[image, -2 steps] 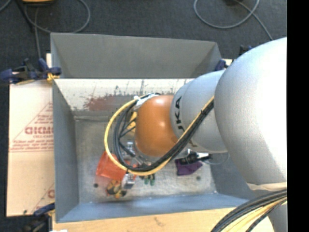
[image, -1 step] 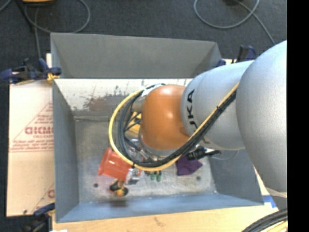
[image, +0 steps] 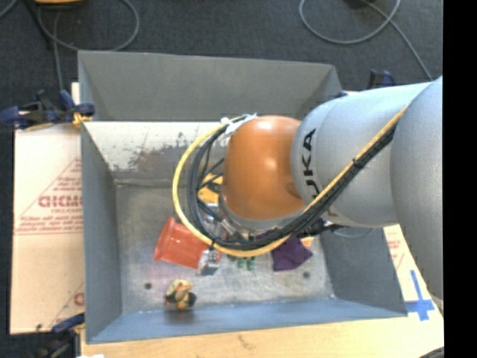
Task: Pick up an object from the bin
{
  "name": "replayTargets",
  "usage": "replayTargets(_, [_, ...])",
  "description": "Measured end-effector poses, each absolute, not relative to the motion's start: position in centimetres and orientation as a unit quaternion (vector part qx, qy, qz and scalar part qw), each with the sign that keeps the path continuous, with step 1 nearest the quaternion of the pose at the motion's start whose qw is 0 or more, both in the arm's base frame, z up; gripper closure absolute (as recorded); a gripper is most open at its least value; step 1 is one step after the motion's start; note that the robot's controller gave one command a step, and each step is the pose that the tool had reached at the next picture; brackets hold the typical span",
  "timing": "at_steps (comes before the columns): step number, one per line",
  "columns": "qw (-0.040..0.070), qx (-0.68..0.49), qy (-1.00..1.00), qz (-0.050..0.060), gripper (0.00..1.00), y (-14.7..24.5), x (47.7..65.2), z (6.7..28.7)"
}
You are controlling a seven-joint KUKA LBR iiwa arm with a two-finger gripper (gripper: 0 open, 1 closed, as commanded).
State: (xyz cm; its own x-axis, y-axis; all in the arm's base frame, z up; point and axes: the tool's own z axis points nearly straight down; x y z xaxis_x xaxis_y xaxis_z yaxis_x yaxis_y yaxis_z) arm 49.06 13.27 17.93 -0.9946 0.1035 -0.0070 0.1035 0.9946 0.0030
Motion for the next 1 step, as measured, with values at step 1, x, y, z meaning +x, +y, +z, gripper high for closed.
replayTargets(1, [0.0, 0.057, 0.998, 0.0, 1.0, 13.35, 49.22, 19.56])
